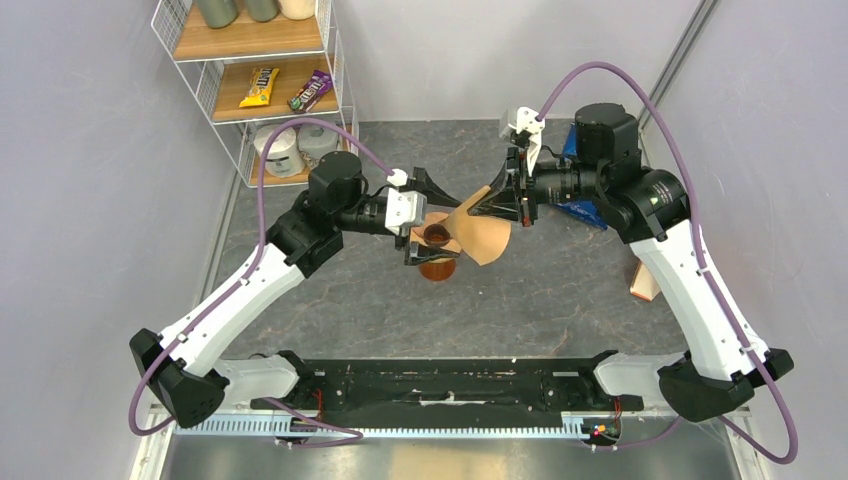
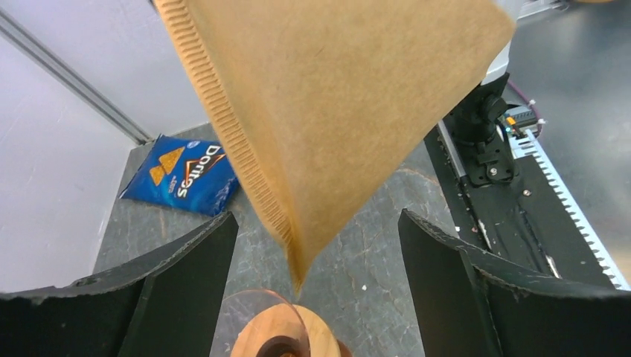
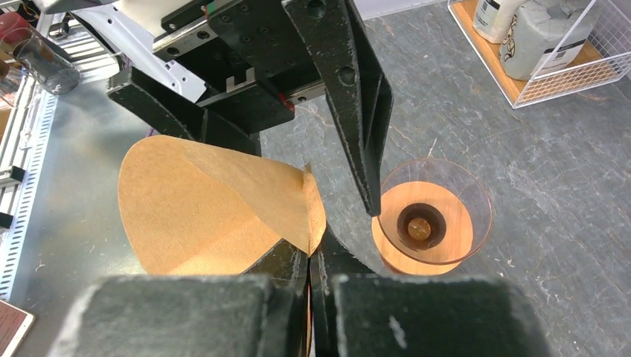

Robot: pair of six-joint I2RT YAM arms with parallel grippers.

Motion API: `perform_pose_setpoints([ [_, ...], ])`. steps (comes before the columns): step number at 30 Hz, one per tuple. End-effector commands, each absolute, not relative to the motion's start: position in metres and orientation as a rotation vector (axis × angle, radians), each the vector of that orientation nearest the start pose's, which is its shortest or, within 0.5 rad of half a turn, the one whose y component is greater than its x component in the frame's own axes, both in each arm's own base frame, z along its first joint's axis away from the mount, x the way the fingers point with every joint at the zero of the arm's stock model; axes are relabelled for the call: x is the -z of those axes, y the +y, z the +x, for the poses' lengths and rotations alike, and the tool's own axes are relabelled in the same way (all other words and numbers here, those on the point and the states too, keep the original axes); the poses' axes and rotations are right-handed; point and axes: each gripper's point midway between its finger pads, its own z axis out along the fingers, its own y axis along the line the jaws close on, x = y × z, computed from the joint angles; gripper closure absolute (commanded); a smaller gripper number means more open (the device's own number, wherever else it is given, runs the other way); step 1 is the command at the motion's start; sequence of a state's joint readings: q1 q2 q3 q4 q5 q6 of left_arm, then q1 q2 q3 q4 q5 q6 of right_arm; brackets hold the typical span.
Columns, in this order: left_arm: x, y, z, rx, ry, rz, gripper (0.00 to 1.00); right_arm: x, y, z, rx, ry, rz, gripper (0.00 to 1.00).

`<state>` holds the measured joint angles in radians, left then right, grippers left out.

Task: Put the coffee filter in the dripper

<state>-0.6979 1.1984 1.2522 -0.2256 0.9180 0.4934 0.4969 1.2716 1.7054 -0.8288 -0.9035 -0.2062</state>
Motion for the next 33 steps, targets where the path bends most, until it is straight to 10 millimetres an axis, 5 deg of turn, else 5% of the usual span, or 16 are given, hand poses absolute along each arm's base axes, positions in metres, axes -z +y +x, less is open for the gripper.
perform_pose_setpoints([
  [1, -0.390, -0.333, 0.181, 0.979, 0.927, 1.427, 0.12, -0.428, 0.260, 0.200, -1.052, 1.497, -1.199, 1.00],
  [10, -0.417, -0.346, 0.179, 1.001, 0.920, 1.327, 0.14, -0.424, 0.261, 0.201, -1.061, 1.548, -1.155, 1.00],
  [18, -0.416, -0.346, 0.176, 1.020, 0.920, 1.329, 0.58, -0.426, 0.260, 0.196, -1.073, 1.530, -1.163, 1.00],
  [21, -0.413, -0.345, 0.174, 1.017, 0.911, 1.339, 0.65, -0.428, 0.260, 0.196, -1.073, 1.525, -1.161, 1.00],
  [25, -0.408, -0.343, 0.173, 1.008, 0.910, 1.348, 0.81, -0.433, 0.256, 0.200, -1.022, 1.524, -1.144, 0.76],
  [33, -0.401, -0.339, 0.169, 0.998, 0.913, 1.364, 0.94, -0.431, 0.244, 0.198, -0.931, 1.516, -1.198, 0.72],
])
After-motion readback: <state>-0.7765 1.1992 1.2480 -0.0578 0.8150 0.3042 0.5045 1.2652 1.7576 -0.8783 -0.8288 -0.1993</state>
